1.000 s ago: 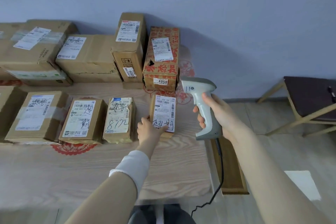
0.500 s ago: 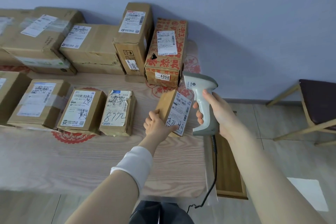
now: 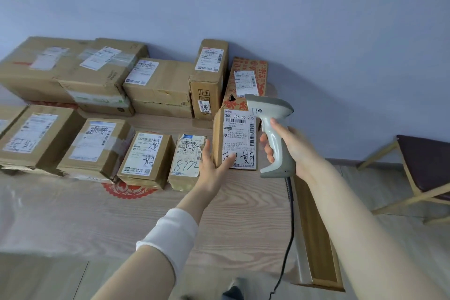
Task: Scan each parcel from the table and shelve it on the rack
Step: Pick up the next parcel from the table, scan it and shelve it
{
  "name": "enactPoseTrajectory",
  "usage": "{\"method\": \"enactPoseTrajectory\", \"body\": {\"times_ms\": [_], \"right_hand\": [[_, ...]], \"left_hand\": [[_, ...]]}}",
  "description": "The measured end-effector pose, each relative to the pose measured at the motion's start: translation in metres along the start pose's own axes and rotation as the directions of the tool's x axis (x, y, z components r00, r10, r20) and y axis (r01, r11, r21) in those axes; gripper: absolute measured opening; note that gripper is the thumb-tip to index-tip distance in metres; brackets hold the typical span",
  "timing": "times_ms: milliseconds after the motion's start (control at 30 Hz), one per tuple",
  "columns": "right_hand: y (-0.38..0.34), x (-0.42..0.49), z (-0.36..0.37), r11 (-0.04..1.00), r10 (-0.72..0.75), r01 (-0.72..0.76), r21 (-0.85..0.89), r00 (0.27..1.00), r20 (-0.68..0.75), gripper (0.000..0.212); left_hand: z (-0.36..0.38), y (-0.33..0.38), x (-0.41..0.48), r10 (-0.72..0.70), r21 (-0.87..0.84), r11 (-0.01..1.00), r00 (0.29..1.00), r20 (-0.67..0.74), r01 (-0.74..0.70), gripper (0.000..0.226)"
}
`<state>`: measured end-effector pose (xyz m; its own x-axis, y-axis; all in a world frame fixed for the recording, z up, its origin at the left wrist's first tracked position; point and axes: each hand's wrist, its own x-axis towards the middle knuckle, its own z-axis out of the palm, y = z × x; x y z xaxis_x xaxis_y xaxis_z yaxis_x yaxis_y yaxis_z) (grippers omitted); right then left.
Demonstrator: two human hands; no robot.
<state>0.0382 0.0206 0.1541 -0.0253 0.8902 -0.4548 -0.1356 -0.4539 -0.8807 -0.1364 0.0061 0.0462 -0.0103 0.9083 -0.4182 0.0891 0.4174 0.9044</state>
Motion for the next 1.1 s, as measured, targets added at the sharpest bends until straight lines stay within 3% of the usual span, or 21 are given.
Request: {"method": "enactPoseTrajectory", "body": {"times_ms": [200,333,533,667,900,1100], "right_hand": [[-0.035,-0.038,0.068,0.978,-0.209,0.209,0.020,0.978,-0.010,0.023],[-0.057,-0.068,0.125,0.959,-0.284,0.284,-0.023,0.959,0.023,0.018],[-0.091,-0.104,0.179,0.907,-0.402,0.400,-0.136,0.916,0.011,0.010],[-0.118,-0.127,0.196,0.869,-0.475,0.468,-0.162,0.880,-0.005,0.009],[-0.127,-0.149,0.208,0.821,-0.536,0.520,-0.237,0.845,-0.003,0.021],[-0.116,-0.154,0.210,0.816,-0.512,0.479,-0.323,0.859,-0.019,0.027]], "left_hand": [[-0.081,0.052,-0.017,0.239,-0.023,0.971,0.971,0.024,-0.238,0.118],[-0.126,0.082,-0.031,0.313,-0.010,0.950,0.949,-0.027,-0.314,0.101],[-0.163,0.137,-0.048,0.430,-0.040,0.902,0.903,-0.011,-0.430,0.122],[-0.182,0.178,-0.065,0.511,-0.026,0.859,0.859,-0.041,-0.512,0.109],[-0.192,0.190,-0.079,0.564,-0.018,0.824,0.823,-0.072,-0.566,0.101],[-0.189,0.178,-0.084,0.542,0.000,0.840,0.839,-0.040,-0.543,0.112]]}}
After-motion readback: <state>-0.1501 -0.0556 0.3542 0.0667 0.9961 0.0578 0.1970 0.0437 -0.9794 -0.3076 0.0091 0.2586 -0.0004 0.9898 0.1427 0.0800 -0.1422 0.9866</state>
